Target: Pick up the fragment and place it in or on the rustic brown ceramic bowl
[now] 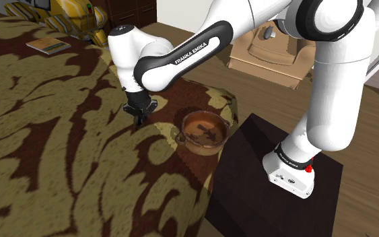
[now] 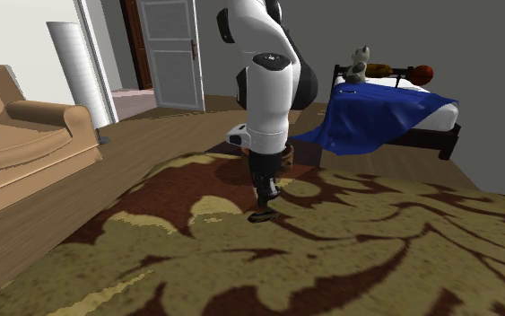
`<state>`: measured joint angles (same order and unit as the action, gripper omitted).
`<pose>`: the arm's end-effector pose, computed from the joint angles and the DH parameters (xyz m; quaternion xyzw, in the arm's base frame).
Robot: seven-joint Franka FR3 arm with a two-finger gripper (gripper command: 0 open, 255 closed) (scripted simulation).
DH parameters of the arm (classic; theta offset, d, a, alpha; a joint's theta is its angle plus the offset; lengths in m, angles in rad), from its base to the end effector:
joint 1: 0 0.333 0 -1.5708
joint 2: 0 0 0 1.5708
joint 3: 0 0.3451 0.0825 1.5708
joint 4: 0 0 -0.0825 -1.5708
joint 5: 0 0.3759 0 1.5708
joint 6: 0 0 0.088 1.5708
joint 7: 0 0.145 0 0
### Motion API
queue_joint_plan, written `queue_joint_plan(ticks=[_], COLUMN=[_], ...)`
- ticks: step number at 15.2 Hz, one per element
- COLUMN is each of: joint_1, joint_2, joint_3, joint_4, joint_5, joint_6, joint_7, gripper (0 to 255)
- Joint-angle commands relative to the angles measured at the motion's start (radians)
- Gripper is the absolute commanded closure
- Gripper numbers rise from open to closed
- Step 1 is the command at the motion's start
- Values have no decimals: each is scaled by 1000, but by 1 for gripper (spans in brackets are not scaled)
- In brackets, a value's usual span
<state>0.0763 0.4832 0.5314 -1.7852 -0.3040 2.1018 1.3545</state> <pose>0.5543 0.3249 0.2998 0.9515 -0.3044 -0.0181 0.0400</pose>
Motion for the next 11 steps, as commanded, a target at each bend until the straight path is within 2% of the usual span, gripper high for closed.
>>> queue_joint_plan(ticks=[1,2,3,6,11], joint_1=[0,0,0,10,17], joint_2=[0,0,0,38,69], joint_3=[0,0,0,-35,-46], joint_4=[0,0,0,91,67], joint_5=[0,0,0,48,30], joint_6=[0,0,0,-5,47], joint_7=[0,0,0,156,167], gripper=[255,255,0,0,0])
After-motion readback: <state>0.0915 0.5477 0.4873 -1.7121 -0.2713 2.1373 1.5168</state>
